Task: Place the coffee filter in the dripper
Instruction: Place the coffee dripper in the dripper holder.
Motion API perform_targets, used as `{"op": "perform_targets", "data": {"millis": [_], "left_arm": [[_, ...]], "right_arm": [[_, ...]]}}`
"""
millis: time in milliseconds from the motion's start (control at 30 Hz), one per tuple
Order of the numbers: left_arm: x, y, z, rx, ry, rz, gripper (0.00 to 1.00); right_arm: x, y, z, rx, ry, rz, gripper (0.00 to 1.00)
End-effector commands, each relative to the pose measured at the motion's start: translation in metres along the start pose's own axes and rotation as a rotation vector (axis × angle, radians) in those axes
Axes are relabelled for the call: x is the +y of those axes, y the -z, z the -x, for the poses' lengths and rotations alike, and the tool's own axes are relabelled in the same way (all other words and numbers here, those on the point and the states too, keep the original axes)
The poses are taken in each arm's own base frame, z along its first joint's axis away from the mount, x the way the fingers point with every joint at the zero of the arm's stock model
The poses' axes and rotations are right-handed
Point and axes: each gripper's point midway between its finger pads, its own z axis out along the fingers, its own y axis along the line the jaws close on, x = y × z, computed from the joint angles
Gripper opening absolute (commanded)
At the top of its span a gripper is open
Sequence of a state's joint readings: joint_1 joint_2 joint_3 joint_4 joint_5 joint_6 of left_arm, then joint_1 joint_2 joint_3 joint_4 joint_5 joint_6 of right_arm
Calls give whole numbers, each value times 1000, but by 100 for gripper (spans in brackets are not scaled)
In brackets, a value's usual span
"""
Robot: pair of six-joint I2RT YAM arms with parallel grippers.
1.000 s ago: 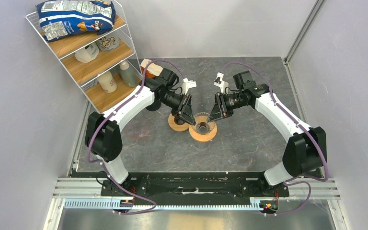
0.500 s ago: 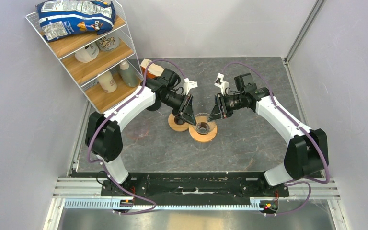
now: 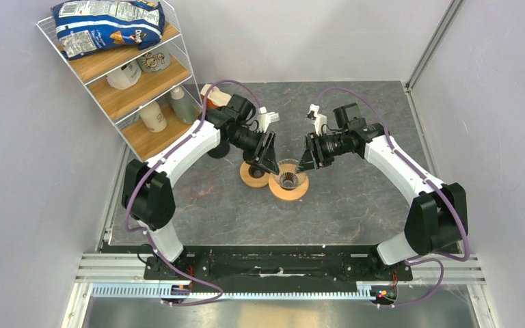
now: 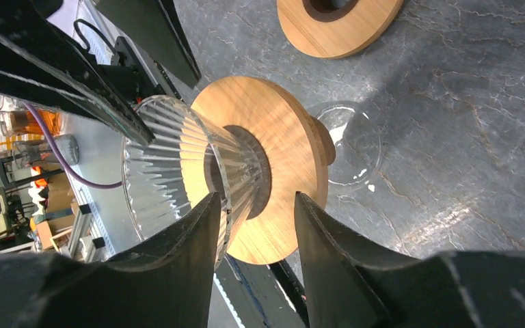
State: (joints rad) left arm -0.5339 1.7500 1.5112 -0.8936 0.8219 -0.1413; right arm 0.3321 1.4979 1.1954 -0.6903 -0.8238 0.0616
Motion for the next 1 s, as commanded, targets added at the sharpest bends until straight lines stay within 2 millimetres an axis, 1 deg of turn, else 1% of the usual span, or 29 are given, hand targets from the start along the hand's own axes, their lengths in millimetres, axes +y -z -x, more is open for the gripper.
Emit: {"op": "perform_targets", "data": {"millis": [0, 100, 267, 333, 400, 467, 500, 567, 633, 667, 733, 833, 900, 967], "left_arm": [[-7, 23, 24, -95, -129, 58, 60], [-16, 29, 28, -111, -149, 49, 62], [-31, 39, 30, -133, -177, 23, 63], [-39, 48, 35, -161, -195, 22, 63], [-43, 67, 48, -215, -222, 43, 63], [-35, 93, 69, -292, -239, 113, 63], [-28, 109, 80, -334, -256, 156, 63], [-5, 143, 103, -405, -295, 296, 65], [14, 167, 114, -397, -397, 400, 66], [26, 177, 119, -375, -449, 466, 66], [46, 191, 127, -312, -572, 583, 65], [77, 206, 147, -239, -727, 740, 59], [90, 206, 157, -182, -866, 768, 56], [103, 206, 171, -151, -990, 800, 55]], "right_arm": [[-1, 8, 12, -18, 70, -50, 57], [10, 14, 20, -40, 95, -36, 66], [25, 25, 34, -79, 121, -33, 76], [32, 32, 41, -101, 137, -35, 78], [39, 40, 50, -129, 158, -47, 81], [45, 50, 58, -156, 177, -71, 83], [47, 54, 60, -168, 186, -86, 84], [50, 63, 64, -190, 212, -116, 87], [50, 70, 66, -205, 233, -146, 88], [49, 73, 67, -209, 238, -159, 88], [48, 77, 66, -212, 231, -175, 89], [43, 80, 65, -211, 242, -189, 88], [40, 81, 65, -210, 241, -197, 88], [38, 82, 67, -212, 240, -205, 89]]}}
